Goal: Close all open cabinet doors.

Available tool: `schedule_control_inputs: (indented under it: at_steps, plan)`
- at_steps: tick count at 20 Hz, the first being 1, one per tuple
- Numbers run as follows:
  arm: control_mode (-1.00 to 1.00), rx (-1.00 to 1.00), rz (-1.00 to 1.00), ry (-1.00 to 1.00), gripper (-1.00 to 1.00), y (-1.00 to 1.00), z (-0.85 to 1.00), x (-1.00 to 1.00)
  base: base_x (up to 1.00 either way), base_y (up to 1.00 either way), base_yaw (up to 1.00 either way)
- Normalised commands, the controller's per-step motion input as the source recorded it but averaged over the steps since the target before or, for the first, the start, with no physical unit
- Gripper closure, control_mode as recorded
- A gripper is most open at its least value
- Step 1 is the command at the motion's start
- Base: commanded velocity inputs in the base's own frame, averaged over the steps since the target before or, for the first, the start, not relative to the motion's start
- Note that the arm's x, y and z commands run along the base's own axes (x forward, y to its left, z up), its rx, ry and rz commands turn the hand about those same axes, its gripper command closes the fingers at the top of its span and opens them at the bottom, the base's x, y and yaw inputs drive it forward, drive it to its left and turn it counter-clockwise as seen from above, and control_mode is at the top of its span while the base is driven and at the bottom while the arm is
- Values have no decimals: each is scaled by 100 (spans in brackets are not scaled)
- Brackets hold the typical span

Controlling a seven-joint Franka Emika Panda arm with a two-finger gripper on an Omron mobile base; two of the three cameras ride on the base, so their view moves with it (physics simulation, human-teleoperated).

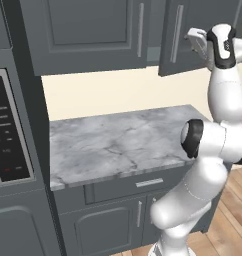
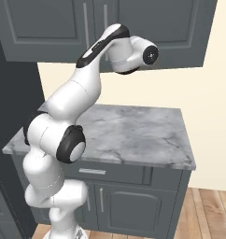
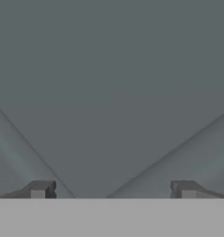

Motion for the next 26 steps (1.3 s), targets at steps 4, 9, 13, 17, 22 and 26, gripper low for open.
schedule_control_inputs:
  at_steps: [4,9,13,17,22,26]
  plan:
    - [-100,0,0,0,-100,39,0,44,0,0,0]
    - [-100,0,0,0,-100,41,0,40,0,0,0]
    - [-100,0,0,0,-100,43,0,40,0,0,0]
    - [-100,0,0,0,-100,46,0,47,0,0,0]
    - [-100,0,0,0,-100,45,0,43,0,0,0]
    - [-100,0,0,3,-100,44,0,34,0,0,0]
